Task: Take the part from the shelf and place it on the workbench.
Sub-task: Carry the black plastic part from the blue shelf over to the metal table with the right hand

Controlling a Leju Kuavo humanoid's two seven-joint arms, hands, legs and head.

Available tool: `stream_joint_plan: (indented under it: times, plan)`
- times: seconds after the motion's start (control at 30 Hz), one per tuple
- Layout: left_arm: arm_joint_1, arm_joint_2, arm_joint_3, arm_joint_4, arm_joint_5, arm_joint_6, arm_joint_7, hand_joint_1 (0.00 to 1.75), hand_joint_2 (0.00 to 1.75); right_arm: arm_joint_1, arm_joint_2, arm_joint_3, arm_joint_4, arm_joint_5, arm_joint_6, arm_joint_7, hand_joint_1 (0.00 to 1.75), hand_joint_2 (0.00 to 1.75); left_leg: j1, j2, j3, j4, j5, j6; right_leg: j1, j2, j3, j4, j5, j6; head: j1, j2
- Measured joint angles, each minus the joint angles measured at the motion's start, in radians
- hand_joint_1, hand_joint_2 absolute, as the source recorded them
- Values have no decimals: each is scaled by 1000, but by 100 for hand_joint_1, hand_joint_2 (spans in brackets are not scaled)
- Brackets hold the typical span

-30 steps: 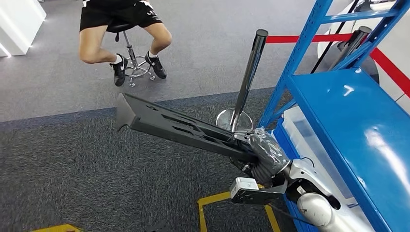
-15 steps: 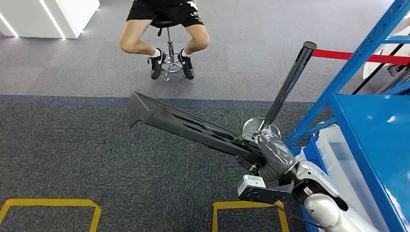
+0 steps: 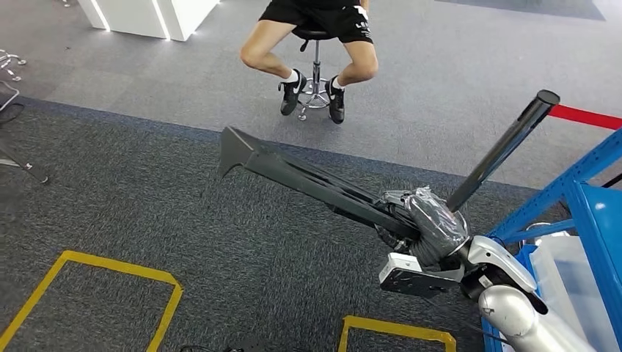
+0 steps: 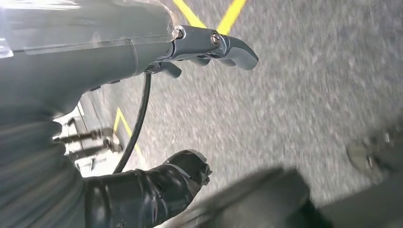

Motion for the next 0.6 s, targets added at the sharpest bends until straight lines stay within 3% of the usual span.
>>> stream_joint_plan:
  times: [0.03,0.07,0.13,0.17,0.23,0.27,0.33,0.37,0.43,0.5,0.53,0.6]
  plan:
    - [2,0,0,0,0,-1,0,0,175,-1,0,-1,0,-1,1,0,175,175,-1,10,-3,4,-3,-4,-1,-15,8,-12,5,-2,0,0]
    - [3,0,0,0,0,-2,1,0,175,-3,0,-1,-1,-3,2,0,175,175,-4,38,-12,21,-15,-8,-3,-31,17,-25,11,-4,-1,0]
    - [-2,0,0,0,2,-4,5,0,175,-6,0,-2,-2,-9,11,0,175,175,-7,114,-56,115,-71,-15,-3,-66,28,-41,17,-6,-2,0]
    - [-5,0,0,0,5,-4,7,0,175,-7,0,-2,-2,-12,16,0,175,175,-5,137,-88,181,-104,-20,-2,-83,28,-41,17,-8,-2,0]
    - [-9,2,1,0,10,-7,10,0,175,-9,-1,-2,0,-16,23,1,175,175,1,152,-127,266,-130,-30,-2,-117,26,-36,12,-7,-2,0]
    - [-10,3,1,0,10,-8,11,0,175,-10,-1,-2,1,-16,24,1,175,175,4,157,-120,257,-117,-34,-4,-133,26,-32,9,-4,-2,0]
    - [-11,4,1,0,11,-11,12,0,175,-15,-1,-2,2,-18,25,1,175,175,8,188,-55,141,-64,-42,-6,-160,25,-18,-2,6,-3,0]
    - [-12,4,1,0,11,-12,12,0,175,-19,-1,-2,2,-18,26,1,175,175,8,206,-21,80,-45,-40,-5,-173,23,-8,-9,13,-2,0]
    - [-13,4,1,0,11,-14,12,0,175,-25,-2,-3,2,-19,28,1,175,175,3,220,8,23,-36,-24,-1,-193,20,5,-20,25,1,0]
    - [-13,4,2,0,11,-14,12,0,175,-30,-3,-4,3,-20,31,1,175,175,-2,196,4,24,-34,-4,-1,-211,21,6,-23,35,4,0]
    - [-13,4,2,0,11,-15,12,0,175,-31,-4,-4,3,-21,32,1,175,175,-1,185,4,21,-32,3,-4,-204,21,10,-28,40,5,0]
    - [-14,4,2,0,11,-15,12,0,175,-33,-6,-5,2,-22,33,1,175,175,2,165,5,15,-26,15,-12,-153,-1,62,-65,48,7,0]
